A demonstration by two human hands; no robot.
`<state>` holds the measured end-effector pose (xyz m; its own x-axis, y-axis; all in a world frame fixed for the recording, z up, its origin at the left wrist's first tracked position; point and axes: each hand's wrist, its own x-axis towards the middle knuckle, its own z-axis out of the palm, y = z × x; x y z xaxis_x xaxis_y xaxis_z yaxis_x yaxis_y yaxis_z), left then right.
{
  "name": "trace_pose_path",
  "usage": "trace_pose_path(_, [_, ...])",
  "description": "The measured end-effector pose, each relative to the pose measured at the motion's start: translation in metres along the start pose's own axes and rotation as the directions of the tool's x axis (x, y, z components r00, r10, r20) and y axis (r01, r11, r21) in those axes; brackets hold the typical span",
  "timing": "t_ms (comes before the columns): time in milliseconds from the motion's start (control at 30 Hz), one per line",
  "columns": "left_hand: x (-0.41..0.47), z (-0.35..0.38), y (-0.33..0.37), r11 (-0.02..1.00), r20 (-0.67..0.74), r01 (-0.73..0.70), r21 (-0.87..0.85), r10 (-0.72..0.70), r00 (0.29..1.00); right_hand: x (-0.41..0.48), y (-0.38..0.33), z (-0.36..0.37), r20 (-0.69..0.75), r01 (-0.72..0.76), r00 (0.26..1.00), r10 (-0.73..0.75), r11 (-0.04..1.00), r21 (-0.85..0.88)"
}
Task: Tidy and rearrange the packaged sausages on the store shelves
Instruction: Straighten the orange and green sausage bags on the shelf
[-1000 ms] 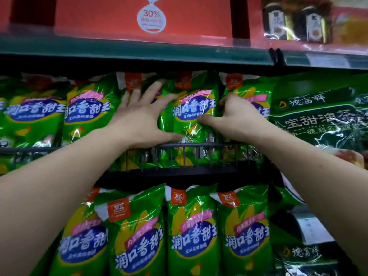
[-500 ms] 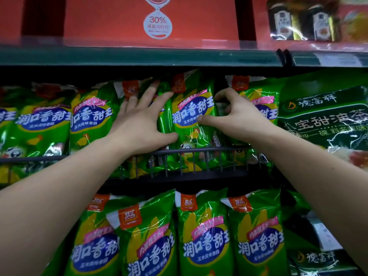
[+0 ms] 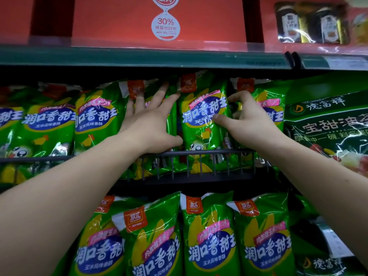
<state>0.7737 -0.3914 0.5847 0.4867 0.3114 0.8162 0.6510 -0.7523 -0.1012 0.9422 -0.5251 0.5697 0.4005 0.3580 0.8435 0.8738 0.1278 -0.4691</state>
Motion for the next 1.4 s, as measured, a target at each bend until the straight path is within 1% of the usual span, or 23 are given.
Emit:
trace_pose_path(233, [0.003,-0.002,0.001,1.000,0.027,0.014,0.024,-0.015,1.000,-0.006,-0.001,0.006,-0.124,-0.018,0.992,0.018,1.000,0.006])
trace_pose_path(400, [0.004,-0.002,0.002,0.999,0.037,0.006,0.044,-0.008,0.999,-0.006,0.000,0.009,-0.205,-0.067,0.977,0.060,0.997,-0.025])
trace_pose_path(633, [0.011,0.001,0.002,0.998,0.045,-0.032,0.051,0.030,0.999,-0.006,-0.002,0.012,-0.255,-0.108,0.964,0.079,0.989,-0.103])
trace_pose_path(867, [0.014,0.000,-0.002,0.995,0.043,-0.087,0.058,0.084,0.996,-0.003,-0.004,0.013,-0.261,-0.110,0.962,0.080,0.988,-0.104])
trace_pose_path(1067, [0.012,0.001,-0.003,0.993,0.034,-0.099,0.065,0.097,0.995,-0.006,-0.004,0.011,-0.235,-0.094,0.970,0.060,0.986,-0.138])
trace_pose_path(1200, [0.009,0.004,-0.004,0.990,0.027,-0.125,0.062,0.124,0.992,-0.009,-0.003,0.013,-0.187,-0.054,0.982,0.006,0.966,-0.254])
trace_pose_path(1300, [0.007,0.002,-0.005,0.993,0.033,-0.108,-0.046,0.110,0.993,-0.012,-0.004,0.015,-0.146,0.019,0.986,-0.077,0.933,-0.360])
trace_pose_path(1400, [0.004,0.002,-0.008,0.990,0.027,-0.133,-0.048,0.134,0.991,-0.013,-0.008,0.012,-0.077,0.077,0.990,-0.117,0.912,-0.403])
